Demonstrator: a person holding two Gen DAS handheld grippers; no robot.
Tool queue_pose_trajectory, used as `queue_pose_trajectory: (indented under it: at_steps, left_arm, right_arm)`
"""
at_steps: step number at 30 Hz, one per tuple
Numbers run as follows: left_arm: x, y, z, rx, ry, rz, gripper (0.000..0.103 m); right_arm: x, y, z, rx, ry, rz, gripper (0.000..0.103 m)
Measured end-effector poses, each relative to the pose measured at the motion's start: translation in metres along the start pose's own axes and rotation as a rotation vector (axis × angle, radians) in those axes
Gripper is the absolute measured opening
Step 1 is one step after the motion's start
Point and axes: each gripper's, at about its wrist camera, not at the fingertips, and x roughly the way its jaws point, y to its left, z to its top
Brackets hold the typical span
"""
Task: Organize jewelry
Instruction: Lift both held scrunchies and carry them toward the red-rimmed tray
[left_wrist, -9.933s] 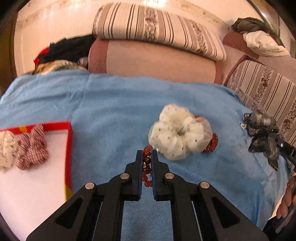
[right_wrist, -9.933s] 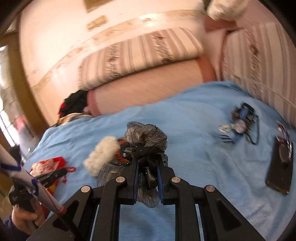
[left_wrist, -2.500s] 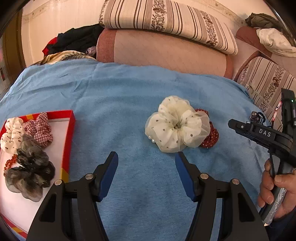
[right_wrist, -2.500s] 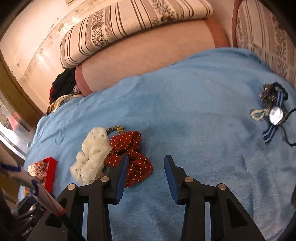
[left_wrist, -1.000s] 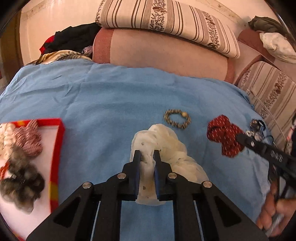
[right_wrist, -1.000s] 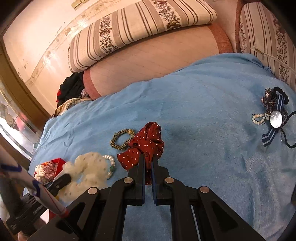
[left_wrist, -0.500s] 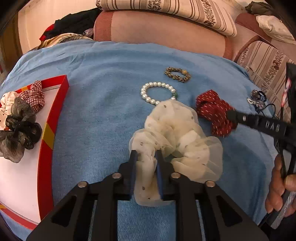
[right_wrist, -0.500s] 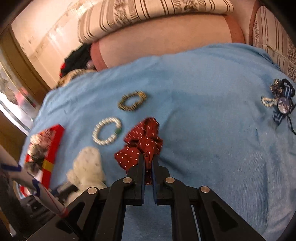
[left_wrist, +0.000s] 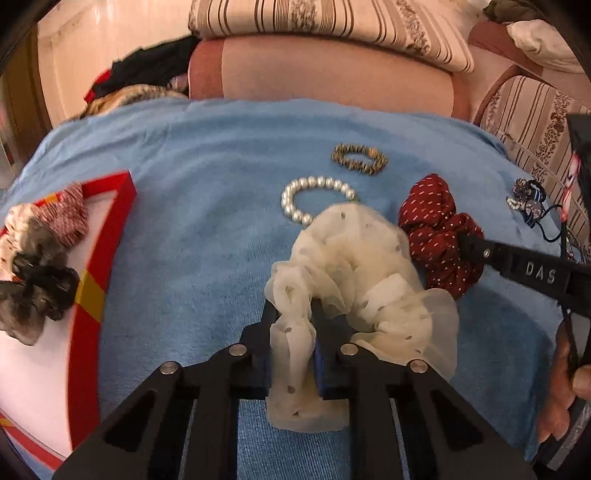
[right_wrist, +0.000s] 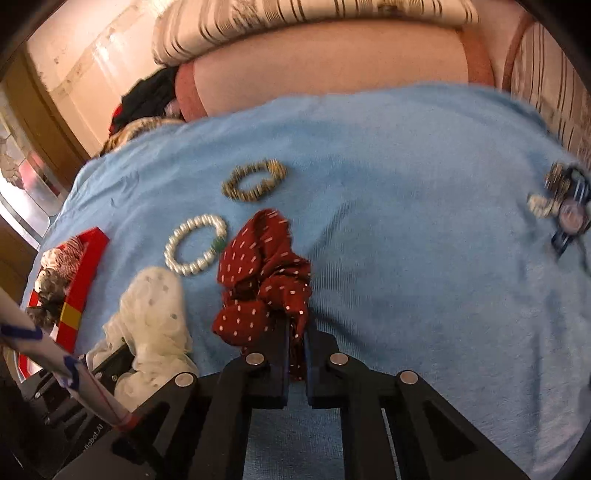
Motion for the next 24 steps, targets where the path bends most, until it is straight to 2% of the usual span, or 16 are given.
queue_pose_trajectory:
  at_steps: [5,9,24]
  left_arm:
    - [-0.025,-0.003,0.012,0.024,-0.089,0.029,0.015]
    - [-0.042,-0.004,0.021,0.035,-0.139,0.049,0.015]
    - [-0.063,-0.001,0.018,0.055,-0.194,0.111,0.015]
  right_arm:
    - [-0.030,0.006,0.003,-0.016,-0.115,-0.014,0.006]
    - [-0.043,0.008,0.005,-0.014,-0.162,-0.008,0.006]
    - [-0.065,0.017,0.001,-0.041,-0.216,0.014,0.006]
